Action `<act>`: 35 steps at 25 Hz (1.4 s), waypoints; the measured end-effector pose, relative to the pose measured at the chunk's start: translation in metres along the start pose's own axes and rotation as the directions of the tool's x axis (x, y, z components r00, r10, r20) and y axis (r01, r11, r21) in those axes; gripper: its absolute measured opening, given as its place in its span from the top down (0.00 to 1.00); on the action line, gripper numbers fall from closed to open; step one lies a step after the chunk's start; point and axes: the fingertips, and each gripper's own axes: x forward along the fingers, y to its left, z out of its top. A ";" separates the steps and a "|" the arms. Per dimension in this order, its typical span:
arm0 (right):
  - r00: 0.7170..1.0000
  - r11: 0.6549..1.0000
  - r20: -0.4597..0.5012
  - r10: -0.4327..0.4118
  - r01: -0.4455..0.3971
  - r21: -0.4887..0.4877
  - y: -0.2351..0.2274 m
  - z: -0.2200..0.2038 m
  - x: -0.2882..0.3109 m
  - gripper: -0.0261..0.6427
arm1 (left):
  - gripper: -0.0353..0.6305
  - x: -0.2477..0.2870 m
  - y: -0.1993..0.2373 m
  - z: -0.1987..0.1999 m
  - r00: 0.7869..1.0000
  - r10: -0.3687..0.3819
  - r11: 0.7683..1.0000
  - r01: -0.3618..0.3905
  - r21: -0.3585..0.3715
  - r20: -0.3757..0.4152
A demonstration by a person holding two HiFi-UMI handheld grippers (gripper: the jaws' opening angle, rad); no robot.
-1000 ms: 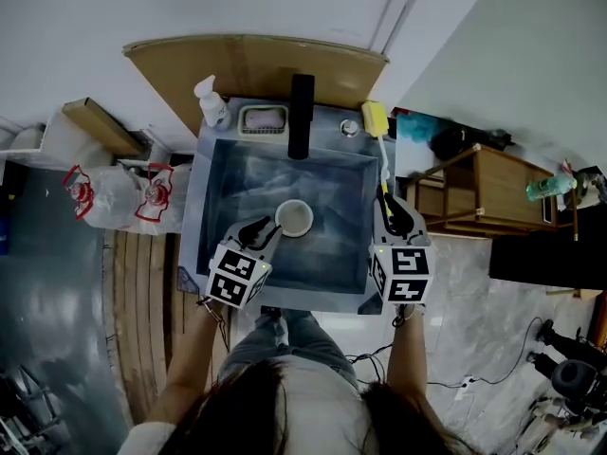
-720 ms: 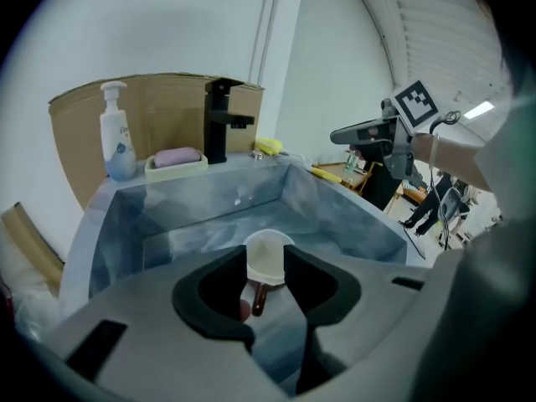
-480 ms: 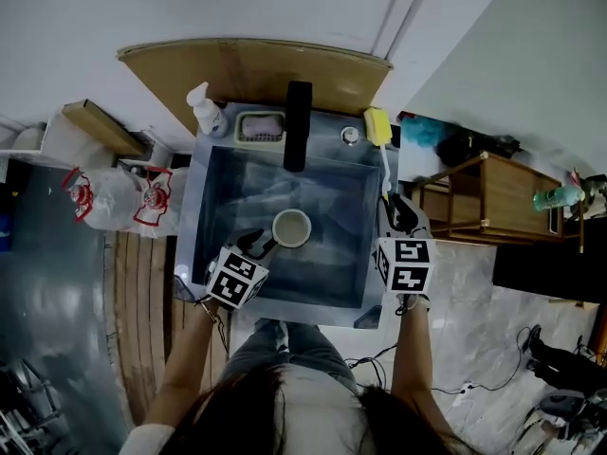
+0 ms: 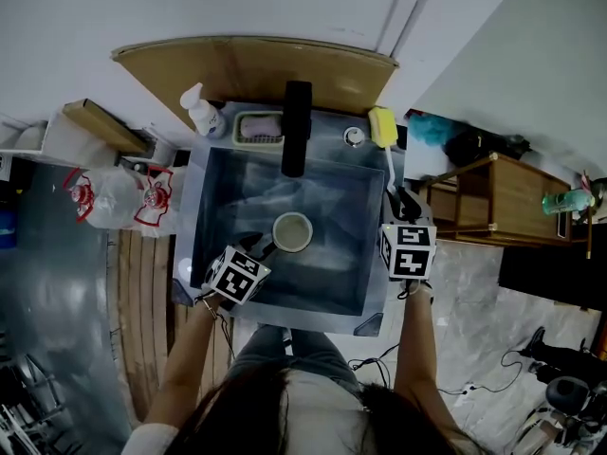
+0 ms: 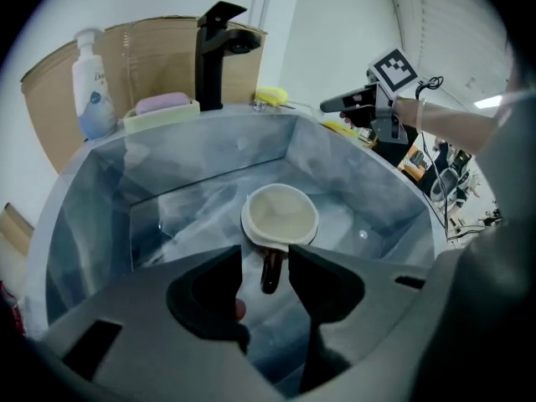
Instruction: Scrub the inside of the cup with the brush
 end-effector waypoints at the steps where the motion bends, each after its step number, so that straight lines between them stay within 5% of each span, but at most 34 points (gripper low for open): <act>1: 1.000 1.000 -0.003 0.001 -0.001 0.004 -0.001 -0.001 0.002 0.79 | 0.70 0.002 -0.001 -0.002 1.000 -0.004 1.000 0.004 -0.001 -0.017; 16: 0.999 1.000 -0.034 0.007 -0.006 0.031 -0.003 -0.012 0.026 0.79 | 0.70 0.026 -0.003 -0.013 0.993 -0.078 0.997 0.079 0.010 -0.088; 20: 0.999 1.000 -0.032 -0.007 0.008 0.025 -0.006 -0.012 0.026 0.81 | 0.77 0.027 -0.009 -0.014 0.990 -0.106 0.994 0.109 0.027 -0.098; 35: 1.000 1.000 0.009 -0.002 0.002 0.028 -0.006 -0.013 0.002 0.88 | 0.84 0.026 -0.013 -0.015 0.989 -0.078 0.991 0.091 0.098 -0.125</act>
